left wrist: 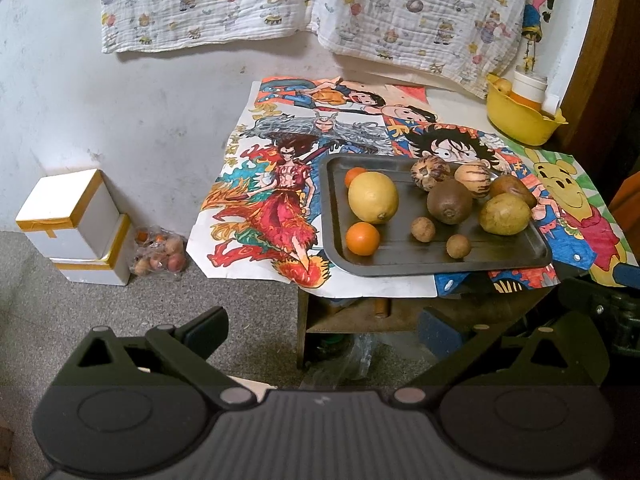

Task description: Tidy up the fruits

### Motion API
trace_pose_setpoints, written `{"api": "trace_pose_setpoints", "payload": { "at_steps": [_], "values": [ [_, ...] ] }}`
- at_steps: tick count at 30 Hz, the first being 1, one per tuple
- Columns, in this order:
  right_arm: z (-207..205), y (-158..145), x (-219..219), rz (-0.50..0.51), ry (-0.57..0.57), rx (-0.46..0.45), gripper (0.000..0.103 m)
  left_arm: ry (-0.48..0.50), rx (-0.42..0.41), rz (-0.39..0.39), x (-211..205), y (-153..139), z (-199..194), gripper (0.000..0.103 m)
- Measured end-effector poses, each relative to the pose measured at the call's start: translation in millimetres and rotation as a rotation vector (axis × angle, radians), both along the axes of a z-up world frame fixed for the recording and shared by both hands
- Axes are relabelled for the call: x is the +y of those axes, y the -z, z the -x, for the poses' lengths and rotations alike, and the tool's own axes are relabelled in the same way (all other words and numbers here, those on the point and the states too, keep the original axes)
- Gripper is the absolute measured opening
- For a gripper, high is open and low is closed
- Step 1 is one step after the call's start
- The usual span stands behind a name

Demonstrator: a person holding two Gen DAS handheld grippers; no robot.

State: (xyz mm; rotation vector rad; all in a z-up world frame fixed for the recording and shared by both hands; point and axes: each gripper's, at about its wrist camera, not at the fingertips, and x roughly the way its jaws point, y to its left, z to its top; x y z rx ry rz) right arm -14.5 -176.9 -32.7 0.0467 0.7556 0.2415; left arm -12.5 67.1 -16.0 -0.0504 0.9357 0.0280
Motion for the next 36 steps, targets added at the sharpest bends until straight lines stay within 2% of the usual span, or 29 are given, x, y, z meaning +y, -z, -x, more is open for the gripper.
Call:
{"api": "trace_pose_setpoints", "payload": {
  "at_steps": [36],
  "values": [
    [-4.3,1.0,-5.0,-0.003,0.010,0.005,0.102,0.008,0.009,0.000,0.2,3.7,-4.3,0.102]
  ]
}}
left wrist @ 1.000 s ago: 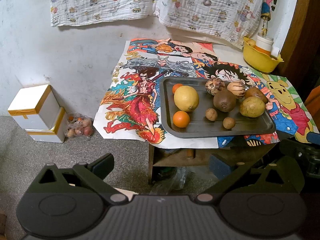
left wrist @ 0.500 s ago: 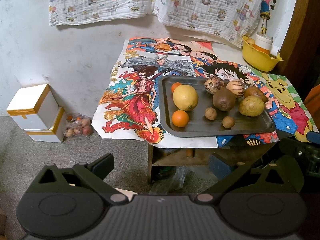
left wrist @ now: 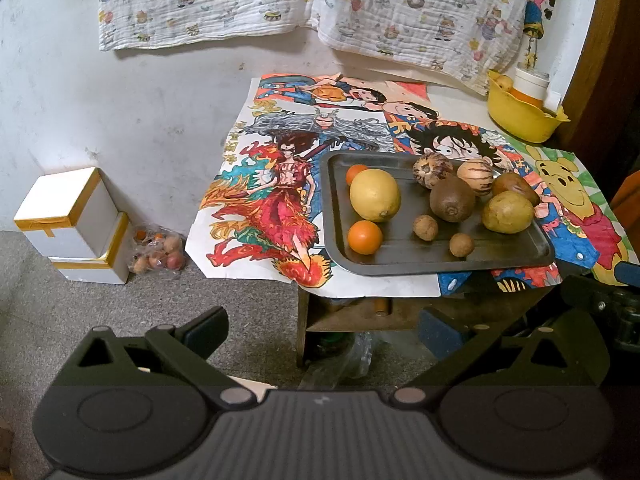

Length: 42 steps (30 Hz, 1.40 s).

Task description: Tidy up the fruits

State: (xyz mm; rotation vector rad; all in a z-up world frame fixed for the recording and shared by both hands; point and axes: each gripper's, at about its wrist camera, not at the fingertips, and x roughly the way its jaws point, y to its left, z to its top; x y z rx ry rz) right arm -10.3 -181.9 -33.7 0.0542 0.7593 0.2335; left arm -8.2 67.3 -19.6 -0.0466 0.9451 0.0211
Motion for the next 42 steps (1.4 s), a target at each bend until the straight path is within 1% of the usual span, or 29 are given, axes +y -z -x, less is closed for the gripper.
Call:
{"api": "trace_pose_setpoints", "payload": {
  "at_steps": [21,29,35,42],
  "values": [
    [-1,1,2,0.000,-0.001,0.004,0.102,0.011,-0.008,-0.005,3,1,-2,0.102],
    [-1,0,3,0.001,0.001,0.005,0.102,0.001,0.020,-0.056,1,-2,-3,0.102],
    [-1,1,4,0.002,0.000,0.004,0.102,0.021,0.046,-0.113,-6,-1,-4,0.100],
    [0,3,6,0.003,0.000,0.005,0.102,0.023,0.047,-0.121,-7,-1,-4,0.100]
  ]
}}
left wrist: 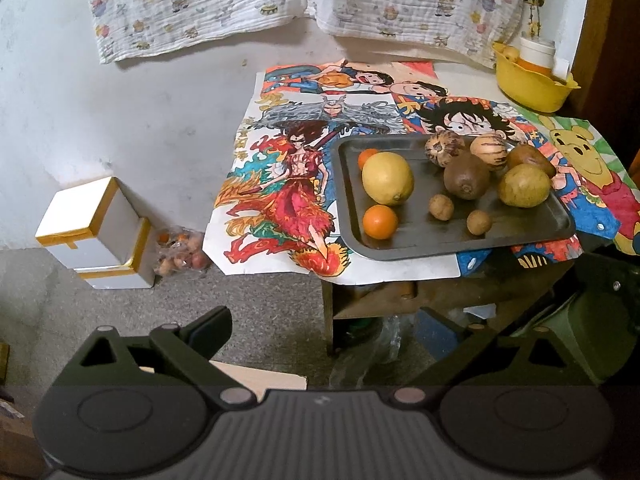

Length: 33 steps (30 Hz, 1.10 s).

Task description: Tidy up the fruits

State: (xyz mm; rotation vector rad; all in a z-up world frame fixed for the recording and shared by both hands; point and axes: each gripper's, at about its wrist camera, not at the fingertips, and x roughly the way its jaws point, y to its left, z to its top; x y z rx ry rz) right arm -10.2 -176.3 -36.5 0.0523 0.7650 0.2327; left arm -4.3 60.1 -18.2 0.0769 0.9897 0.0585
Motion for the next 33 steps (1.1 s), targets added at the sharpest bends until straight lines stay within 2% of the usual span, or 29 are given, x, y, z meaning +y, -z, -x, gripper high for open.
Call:
{"api": "trace_pose_setpoints", "payload": {
  "at_steps": [9,33],
  "values": [
    [0,2,2,0.004,-0.003,0.003,0.102,-0.011,-0.039,-0.067,-4,-3,-1,0.102],
    [4,4,-4,0.004,-0.002,0.007,0.102,0.023,-0.022,-0.067,-10,-2,-1,0.102]
  ]
}}
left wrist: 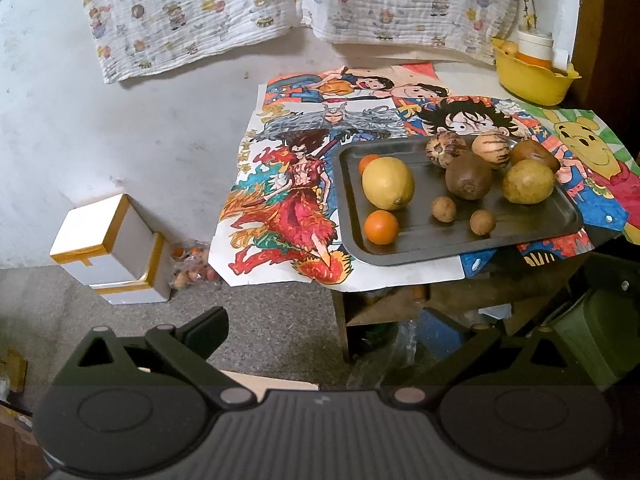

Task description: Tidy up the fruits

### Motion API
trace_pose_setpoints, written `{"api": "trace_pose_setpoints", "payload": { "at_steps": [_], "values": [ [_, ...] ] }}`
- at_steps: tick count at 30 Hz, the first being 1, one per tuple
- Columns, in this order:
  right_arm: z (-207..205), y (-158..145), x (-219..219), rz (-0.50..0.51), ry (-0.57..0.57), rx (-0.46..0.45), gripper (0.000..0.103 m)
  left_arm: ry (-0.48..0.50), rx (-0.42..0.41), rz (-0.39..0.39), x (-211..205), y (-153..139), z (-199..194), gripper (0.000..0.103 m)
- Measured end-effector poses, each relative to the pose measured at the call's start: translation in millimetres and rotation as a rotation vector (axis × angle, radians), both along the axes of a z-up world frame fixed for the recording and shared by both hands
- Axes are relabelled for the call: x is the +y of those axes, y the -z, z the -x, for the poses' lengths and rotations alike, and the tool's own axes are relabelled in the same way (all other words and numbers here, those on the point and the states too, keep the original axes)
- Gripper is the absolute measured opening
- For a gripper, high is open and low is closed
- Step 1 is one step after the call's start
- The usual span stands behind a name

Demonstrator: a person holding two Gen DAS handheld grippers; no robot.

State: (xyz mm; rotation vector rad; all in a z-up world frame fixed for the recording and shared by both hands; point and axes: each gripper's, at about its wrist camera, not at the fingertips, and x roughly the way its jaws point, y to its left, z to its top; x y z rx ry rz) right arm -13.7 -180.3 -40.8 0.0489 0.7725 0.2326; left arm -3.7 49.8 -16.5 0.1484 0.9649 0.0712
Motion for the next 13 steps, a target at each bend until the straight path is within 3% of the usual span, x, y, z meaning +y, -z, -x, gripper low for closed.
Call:
{"api": "trace_pose_setpoints", "payload": {
  "at_steps": [13],
  "values": [
    [3.5,0.2,-4.5,-0.003,-0.006,0.006,0.102,0.003,0.013,0.016,-0.2,1.5,-0.1,0.102]
  ]
}}
